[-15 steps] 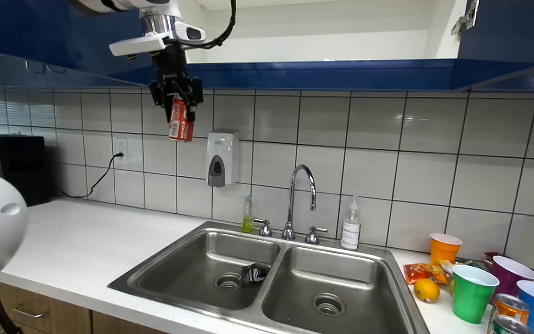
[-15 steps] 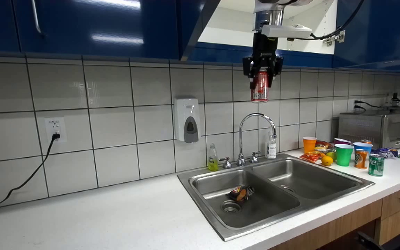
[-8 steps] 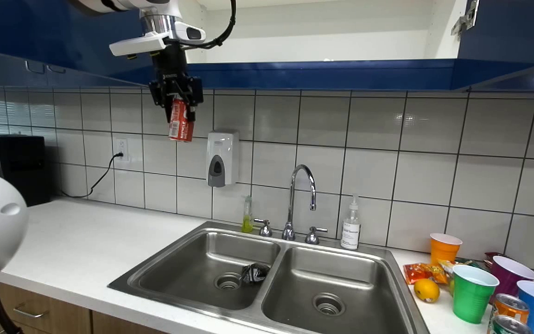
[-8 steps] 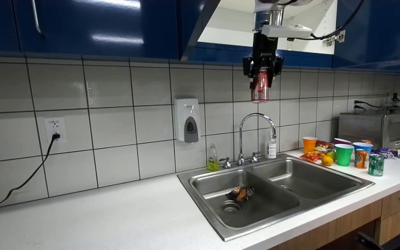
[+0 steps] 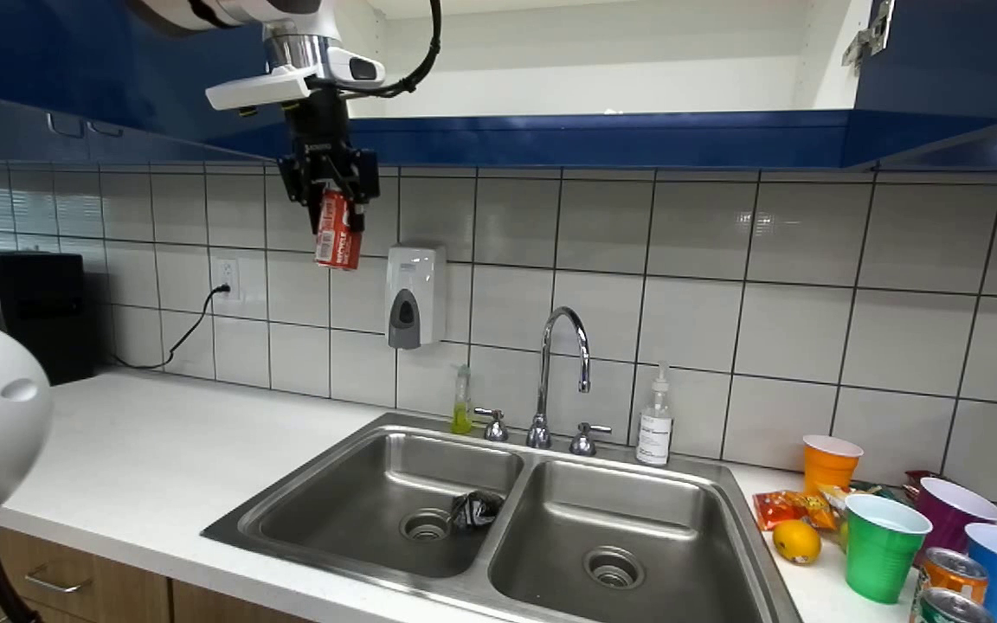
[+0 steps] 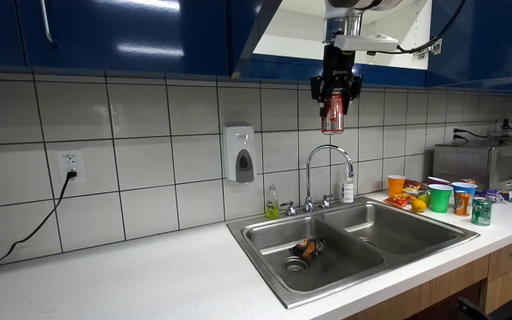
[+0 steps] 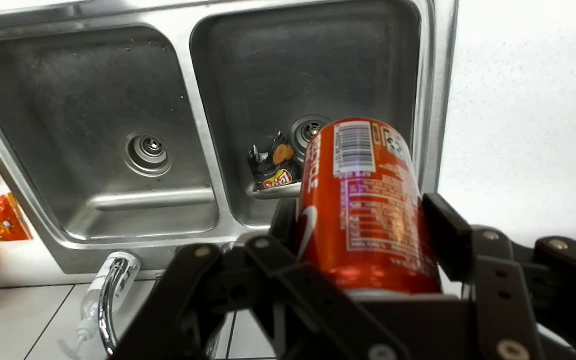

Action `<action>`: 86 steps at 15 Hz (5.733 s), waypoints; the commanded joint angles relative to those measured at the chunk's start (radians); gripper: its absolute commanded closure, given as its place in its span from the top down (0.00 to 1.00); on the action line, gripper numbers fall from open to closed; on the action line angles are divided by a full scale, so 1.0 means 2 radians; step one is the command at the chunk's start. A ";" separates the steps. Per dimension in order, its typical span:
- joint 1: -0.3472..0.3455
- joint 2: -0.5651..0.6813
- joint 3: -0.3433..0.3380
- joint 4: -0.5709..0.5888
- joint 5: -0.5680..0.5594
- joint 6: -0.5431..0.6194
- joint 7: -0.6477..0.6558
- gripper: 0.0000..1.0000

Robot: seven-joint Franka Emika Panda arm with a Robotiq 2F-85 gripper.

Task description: Take the soda can out of the sink and put it into the cupboard

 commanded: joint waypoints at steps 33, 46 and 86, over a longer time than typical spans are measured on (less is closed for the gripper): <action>-0.018 0.033 0.001 0.144 -0.007 -0.063 -0.024 0.40; -0.018 0.035 0.003 0.197 -0.009 -0.094 -0.028 0.40; -0.015 0.110 0.008 0.355 -0.028 -0.100 -0.052 0.40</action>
